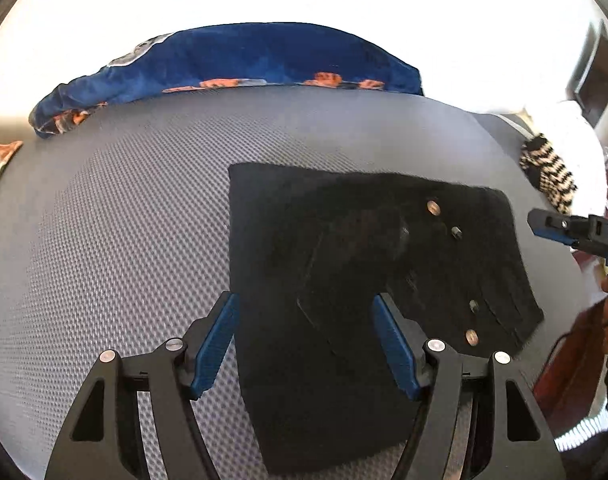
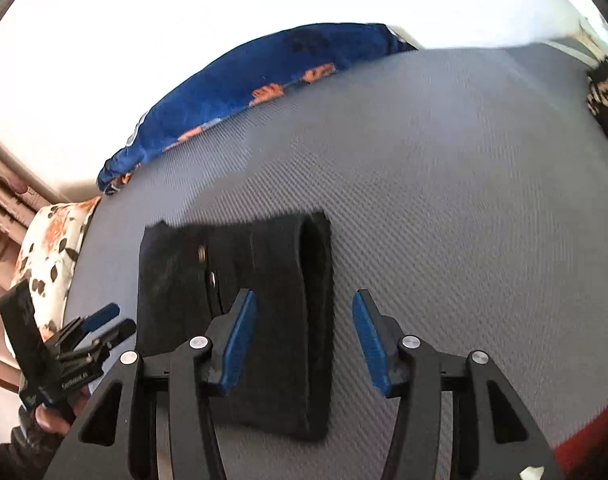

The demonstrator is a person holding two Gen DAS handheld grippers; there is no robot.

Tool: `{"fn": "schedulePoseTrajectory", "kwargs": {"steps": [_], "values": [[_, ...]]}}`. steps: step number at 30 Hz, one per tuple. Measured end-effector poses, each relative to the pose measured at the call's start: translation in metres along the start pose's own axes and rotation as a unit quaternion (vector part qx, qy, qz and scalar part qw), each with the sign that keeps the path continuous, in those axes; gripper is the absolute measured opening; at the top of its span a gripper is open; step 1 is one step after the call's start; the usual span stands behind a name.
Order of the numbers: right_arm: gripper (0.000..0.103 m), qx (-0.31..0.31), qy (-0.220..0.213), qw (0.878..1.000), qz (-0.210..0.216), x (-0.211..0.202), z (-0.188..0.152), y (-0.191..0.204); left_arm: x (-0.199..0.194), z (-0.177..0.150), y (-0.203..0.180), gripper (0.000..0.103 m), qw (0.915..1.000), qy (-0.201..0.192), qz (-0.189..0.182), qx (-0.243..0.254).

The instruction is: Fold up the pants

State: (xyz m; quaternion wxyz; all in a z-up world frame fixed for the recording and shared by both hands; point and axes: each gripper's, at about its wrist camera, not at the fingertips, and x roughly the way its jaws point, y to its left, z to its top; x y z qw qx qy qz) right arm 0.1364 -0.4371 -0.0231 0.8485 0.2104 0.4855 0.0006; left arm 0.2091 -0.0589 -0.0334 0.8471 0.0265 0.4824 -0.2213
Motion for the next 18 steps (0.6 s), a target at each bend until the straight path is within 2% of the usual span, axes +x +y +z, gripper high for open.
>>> {"fn": "schedulePoseTrajectory", "kwargs": {"steps": [5,7,9,18], "values": [[0.048,-0.010,0.001,1.000,-0.009,0.031,0.018,0.004,0.014,0.010,-0.003,0.069,0.9997,0.010,0.017,0.011],[0.048,-0.016,0.014,0.999,-0.029,0.048,0.019,0.002,0.025,0.010,-0.003,0.069,0.9991,0.027,0.028,0.016],[0.048,-0.005,0.029,0.999,-0.029,0.063,0.017,-0.004,0.038,0.007,-0.002,0.069,0.9980,0.050,0.036,0.017],[0.053,-0.005,0.036,0.999,-0.022,0.063,0.016,-0.010,0.042,0.008,-0.001,0.069,0.9975,0.055,0.042,0.015]]}}
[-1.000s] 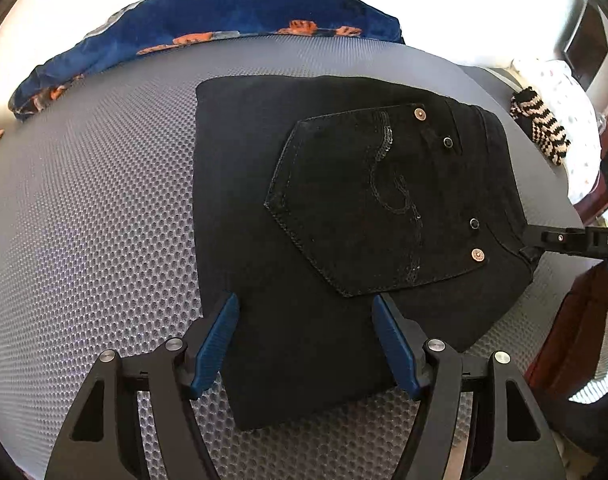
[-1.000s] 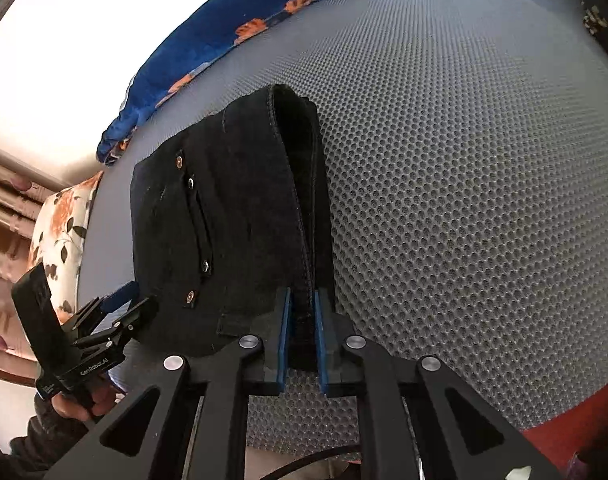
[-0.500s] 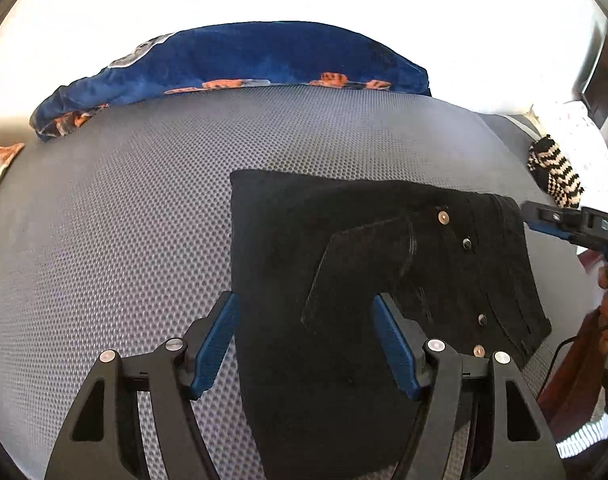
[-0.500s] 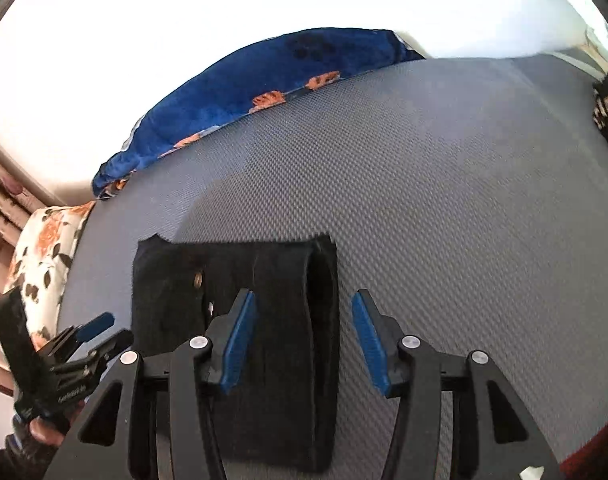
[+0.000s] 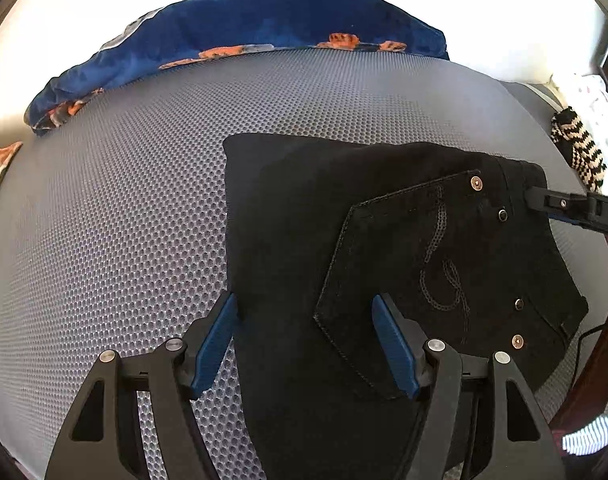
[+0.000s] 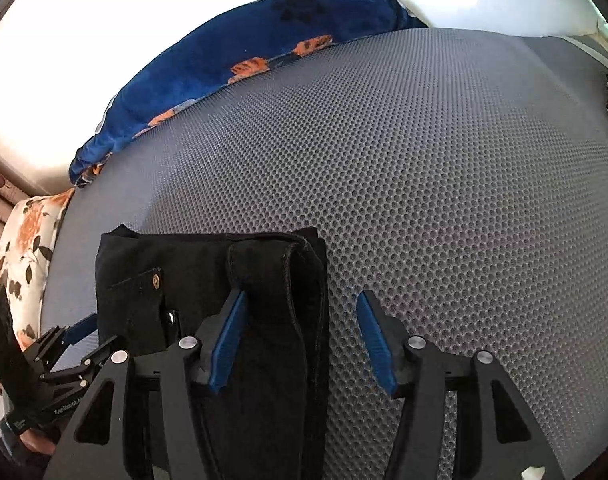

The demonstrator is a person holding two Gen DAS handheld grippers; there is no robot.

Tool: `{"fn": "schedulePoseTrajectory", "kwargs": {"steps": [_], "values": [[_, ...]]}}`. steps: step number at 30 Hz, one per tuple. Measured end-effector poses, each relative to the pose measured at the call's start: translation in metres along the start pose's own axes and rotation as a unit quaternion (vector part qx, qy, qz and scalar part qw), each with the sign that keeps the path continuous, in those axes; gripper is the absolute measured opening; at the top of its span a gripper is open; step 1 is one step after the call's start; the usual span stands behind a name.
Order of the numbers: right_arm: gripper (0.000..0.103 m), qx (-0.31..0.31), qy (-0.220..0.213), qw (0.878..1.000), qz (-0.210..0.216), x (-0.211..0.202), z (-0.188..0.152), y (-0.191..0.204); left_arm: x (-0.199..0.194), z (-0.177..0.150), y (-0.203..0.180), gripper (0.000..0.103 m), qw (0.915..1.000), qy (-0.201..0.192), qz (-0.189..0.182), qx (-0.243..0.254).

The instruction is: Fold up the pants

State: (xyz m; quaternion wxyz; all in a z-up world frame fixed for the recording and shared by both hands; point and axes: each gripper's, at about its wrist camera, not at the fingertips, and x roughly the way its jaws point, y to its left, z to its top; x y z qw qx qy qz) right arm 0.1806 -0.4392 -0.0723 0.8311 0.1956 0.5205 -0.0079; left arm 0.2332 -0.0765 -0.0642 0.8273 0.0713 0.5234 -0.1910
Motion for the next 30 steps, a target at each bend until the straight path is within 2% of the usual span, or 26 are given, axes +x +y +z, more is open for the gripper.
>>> {"fn": "schedulePoseTrajectory", "kwargs": {"steps": [5,9,16,20,24,30], "values": [[0.053,-0.001,0.016,1.000,0.004,-0.002,-0.011,-0.001,-0.004,-0.002,0.004,0.069,0.9999,0.006,-0.008,-0.006],[0.053,-0.004,0.025,1.000,0.006,-0.004,-0.026,-0.005,-0.012,-0.011,0.012,0.069,0.9992,0.009,-0.032,-0.023],[0.055,0.007,0.042,0.999,0.025,-0.012,-0.049,-0.015,-0.030,-0.024,0.051,0.069,0.9912,0.006,-0.087,-0.099],[0.055,0.019,0.059,0.996,0.069,-0.014,-0.053,-0.022,-0.033,-0.027,0.075,0.069,0.9817,0.011,-0.128,-0.141],[0.056,0.037,0.080,0.988,0.131,-0.009,-0.053,-0.032,-0.026,-0.027,0.085,0.069,0.9682,0.033,-0.182,-0.169],[0.056,0.064,0.100,0.978,0.171,0.001,-0.055,-0.049,-0.012,-0.025,0.081,0.069,0.9618,0.056,-0.201,-0.177]]}}
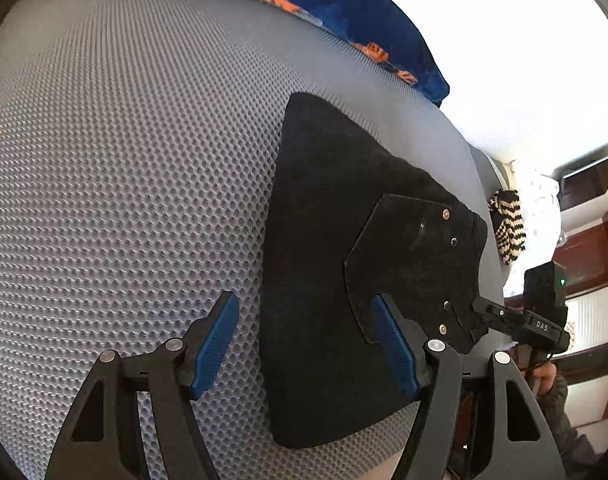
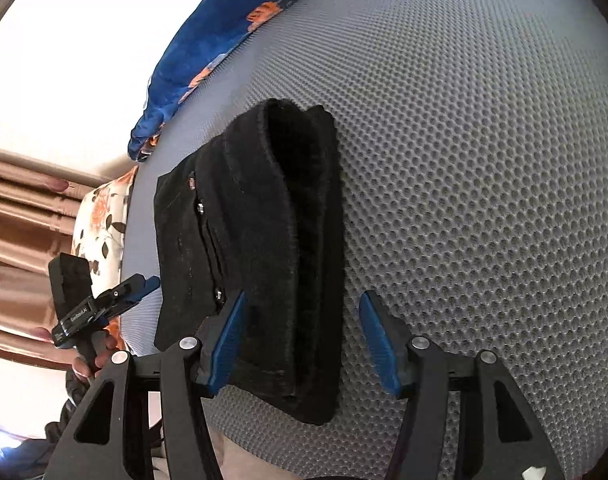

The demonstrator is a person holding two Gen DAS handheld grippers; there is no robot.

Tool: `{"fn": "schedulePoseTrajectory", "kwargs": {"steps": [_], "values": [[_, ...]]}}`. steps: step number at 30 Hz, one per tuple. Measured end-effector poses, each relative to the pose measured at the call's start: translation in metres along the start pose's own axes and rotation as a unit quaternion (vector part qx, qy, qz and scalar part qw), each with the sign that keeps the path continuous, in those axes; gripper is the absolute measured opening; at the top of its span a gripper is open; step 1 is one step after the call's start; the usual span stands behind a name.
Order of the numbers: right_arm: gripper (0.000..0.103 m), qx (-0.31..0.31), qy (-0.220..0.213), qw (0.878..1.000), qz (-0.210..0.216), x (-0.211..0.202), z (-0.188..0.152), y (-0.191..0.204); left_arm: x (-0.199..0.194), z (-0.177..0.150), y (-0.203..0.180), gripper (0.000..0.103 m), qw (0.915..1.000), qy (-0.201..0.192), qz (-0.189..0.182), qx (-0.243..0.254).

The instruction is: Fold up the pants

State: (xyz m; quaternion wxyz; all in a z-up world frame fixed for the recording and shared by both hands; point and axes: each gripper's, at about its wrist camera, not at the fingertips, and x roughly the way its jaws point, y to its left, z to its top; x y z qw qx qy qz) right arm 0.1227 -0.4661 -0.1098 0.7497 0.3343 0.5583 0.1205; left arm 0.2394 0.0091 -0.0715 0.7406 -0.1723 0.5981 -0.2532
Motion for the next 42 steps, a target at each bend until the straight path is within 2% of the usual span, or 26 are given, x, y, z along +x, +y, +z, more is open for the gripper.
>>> {"fn": "schedulePoseTrajectory", "kwargs": {"steps": [8,13,16,20,23,27,35,42], "values": [[0.054,0.009,0.014,0.999,0.049,0.002,0.001,-0.014,0.017,0.003,-0.001,0.069,0.9999,0.009,0.006,0.003],[0.043,0.006,0.024,0.996,0.081,0.011,0.010,-0.016,0.033,0.016,-0.015,0.069,0.9999,0.011,0.004,0.013],[0.042,0.004,0.028,0.995,0.099,0.015,0.016,-0.017,0.043,0.023,-0.022,0.069,0.9998,0.009,-0.013,0.011],[0.042,-0.013,0.039,0.993,0.108,0.024,0.027,-0.009,0.054,0.028,-0.035,0.069,0.9997,0.004,-0.013,0.022],[0.042,-0.017,0.039,0.992,0.117,0.030,0.036,-0.005,0.060,0.030,-0.045,0.066,0.9996,-0.001,0.000,0.029],[0.042,-0.009,0.036,0.992,0.123,0.032,0.040,-0.006,0.058,0.019,-0.047,0.049,0.9986,-0.011,0.035,0.039],[0.041,-0.004,0.025,0.994,0.111,0.029,0.038,-0.006,0.068,0.012,-0.070,0.046,0.9936,-0.014,0.092,0.064],[0.039,0.001,0.012,0.996,0.083,0.031,0.034,0.004,0.081,0.014,-0.087,0.046,0.9920,-0.016,0.108,0.063]]}}
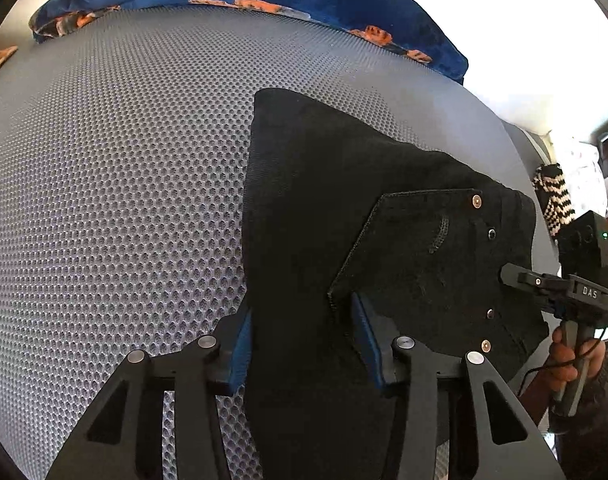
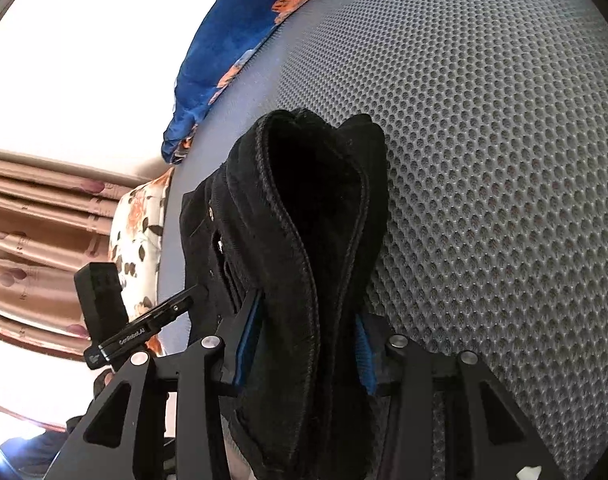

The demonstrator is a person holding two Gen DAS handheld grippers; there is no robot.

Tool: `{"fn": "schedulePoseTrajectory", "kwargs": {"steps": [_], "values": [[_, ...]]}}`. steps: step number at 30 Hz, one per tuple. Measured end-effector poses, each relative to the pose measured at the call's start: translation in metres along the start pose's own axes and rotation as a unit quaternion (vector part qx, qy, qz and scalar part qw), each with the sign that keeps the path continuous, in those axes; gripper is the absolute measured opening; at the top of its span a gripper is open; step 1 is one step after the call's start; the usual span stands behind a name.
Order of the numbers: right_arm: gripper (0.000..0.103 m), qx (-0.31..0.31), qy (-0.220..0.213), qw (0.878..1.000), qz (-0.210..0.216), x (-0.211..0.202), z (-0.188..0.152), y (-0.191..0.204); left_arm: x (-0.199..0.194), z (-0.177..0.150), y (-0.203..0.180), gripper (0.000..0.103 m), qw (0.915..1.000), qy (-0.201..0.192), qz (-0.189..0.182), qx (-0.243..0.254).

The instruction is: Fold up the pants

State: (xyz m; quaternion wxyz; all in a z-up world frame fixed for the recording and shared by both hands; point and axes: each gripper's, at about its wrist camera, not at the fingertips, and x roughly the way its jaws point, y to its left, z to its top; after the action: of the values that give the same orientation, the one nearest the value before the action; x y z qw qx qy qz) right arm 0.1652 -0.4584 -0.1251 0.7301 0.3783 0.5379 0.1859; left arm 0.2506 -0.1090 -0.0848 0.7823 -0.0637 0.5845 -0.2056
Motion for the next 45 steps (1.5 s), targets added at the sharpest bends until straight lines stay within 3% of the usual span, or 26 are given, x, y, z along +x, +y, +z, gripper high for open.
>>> {"fn": "schedulePoseTrajectory", "kwargs": {"steps": [4,11,15,29,45], "values": [[0.036,-0.005,-0.008,1.000,-0.022,0.003,-0.002,0.009,0.000,-0.001,-0.007,0.041,0.9999,-0.004,0.003,0.010],[0.030,0.000,-0.017,0.999,-0.044,0.005,-0.002,0.034,-0.008,-0.001,0.005,0.022,0.9997,-0.014,-0.021,-0.003],[0.026,-0.005,-0.032,0.998,-0.051,0.005,-0.006,0.056,-0.015,-0.001,0.014,0.016,0.9989,-0.024,-0.039,-0.012],[0.024,-0.033,-0.042,0.997,-0.052,0.038,-0.002,0.138,-0.063,-0.001,0.042,0.014,0.9963,-0.068,-0.053,-0.005],[0.024,-0.074,-0.025,0.997,0.004,0.103,0.088,0.195,-0.103,0.077,0.091,0.014,0.9931,-0.116,0.015,-0.004]]}}
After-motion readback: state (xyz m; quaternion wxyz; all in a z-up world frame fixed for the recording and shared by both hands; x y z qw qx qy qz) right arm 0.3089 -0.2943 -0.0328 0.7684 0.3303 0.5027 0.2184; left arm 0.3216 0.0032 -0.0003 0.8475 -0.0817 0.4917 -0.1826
